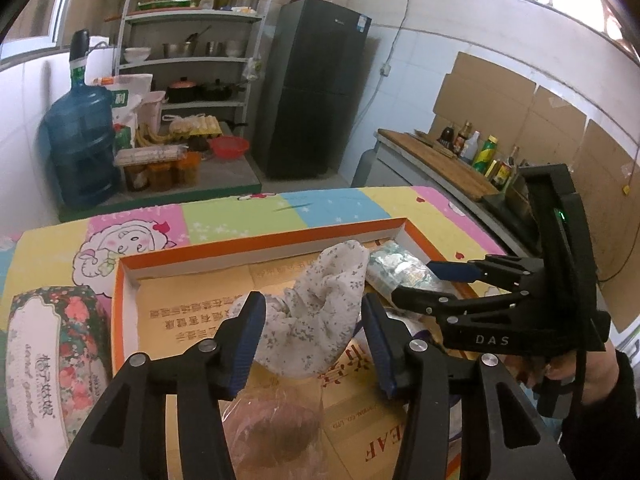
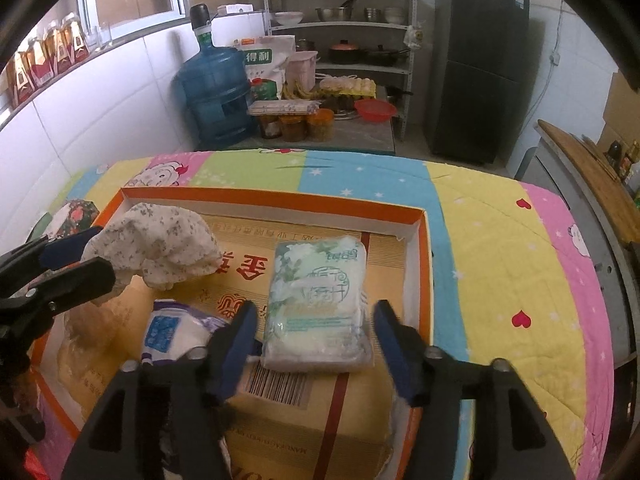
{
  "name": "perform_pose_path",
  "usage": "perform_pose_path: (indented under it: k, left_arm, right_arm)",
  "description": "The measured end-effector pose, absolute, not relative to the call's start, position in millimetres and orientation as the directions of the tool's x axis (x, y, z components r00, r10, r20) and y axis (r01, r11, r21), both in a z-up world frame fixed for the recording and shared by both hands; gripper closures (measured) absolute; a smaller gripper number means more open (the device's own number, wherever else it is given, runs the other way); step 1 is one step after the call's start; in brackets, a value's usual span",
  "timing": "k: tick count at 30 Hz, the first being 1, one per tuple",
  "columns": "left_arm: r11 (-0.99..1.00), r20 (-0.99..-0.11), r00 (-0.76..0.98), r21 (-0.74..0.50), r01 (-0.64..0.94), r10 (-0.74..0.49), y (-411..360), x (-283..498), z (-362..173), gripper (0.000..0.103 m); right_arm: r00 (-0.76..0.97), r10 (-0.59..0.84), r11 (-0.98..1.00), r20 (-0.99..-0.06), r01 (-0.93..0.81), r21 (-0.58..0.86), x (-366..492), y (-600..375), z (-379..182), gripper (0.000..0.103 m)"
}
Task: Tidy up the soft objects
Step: 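Release the scrunchie from the left tool while the right tool sets the tissue packet in the box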
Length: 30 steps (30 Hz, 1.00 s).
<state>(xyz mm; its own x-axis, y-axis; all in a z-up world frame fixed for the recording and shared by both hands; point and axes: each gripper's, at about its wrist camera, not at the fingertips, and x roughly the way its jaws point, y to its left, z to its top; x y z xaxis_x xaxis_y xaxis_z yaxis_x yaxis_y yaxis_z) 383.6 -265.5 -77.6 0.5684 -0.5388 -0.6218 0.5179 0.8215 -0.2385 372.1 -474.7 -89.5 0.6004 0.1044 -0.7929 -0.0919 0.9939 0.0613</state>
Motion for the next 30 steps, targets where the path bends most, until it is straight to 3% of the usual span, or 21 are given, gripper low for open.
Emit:
perform_pose_path:
  k: [30]
  left_arm:
    - [0.816,-0.515,0.646,-0.23,0.53,-0.564,-215.7,325.0,-33.1,0.052]
  right_arm:
    - [0.667,0.095,0.995,-0.739,-0.072,0.063,321.5,-449.7,-45.5,0.037]
